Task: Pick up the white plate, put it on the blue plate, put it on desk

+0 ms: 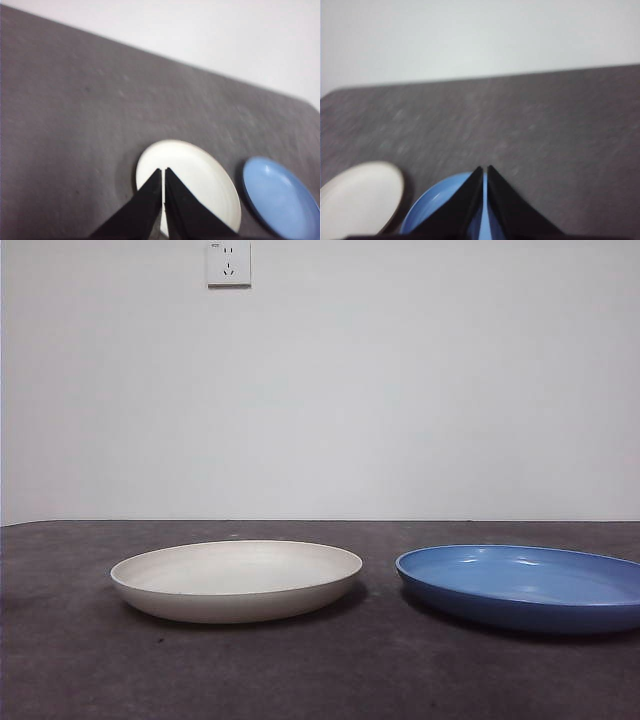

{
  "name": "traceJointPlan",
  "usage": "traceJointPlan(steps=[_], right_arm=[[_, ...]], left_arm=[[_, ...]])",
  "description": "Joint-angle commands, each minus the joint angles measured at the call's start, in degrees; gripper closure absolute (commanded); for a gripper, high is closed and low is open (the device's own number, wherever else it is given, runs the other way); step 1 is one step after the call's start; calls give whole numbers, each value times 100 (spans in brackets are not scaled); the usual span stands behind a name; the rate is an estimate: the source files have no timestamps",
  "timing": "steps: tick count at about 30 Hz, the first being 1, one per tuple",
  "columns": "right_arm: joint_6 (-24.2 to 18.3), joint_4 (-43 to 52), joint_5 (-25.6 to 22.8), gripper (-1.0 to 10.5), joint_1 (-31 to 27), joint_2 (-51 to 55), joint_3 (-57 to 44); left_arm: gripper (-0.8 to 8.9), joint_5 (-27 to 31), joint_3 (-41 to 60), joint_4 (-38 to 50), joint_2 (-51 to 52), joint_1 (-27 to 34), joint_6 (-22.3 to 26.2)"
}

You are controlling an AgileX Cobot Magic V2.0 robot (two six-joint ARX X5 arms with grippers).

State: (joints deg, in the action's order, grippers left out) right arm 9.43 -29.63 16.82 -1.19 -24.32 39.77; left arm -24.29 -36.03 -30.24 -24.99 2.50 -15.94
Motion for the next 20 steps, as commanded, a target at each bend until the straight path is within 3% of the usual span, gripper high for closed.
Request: traceJointPlan(steps=[1, 6, 10, 20], right_arm=[[-402, -315, 501, 939, -7, -404, 424], [-748, -1034, 1161, 939, -7, -1049, 966], [-966, -1602, 1462, 939, 61, -1469, 1204], [-1335, -2590, 1624, 939, 640, -2041, 1222]], left_arm=[[804, -415, -376, -264, -452, 11, 544], [804, -1084, -894, -890, -1139, -31, 1003], [804, -1294, -1231, -1329, -1530, -251, 1316], [804, -1303, -1482, -2063, -1893, -938, 1895]])
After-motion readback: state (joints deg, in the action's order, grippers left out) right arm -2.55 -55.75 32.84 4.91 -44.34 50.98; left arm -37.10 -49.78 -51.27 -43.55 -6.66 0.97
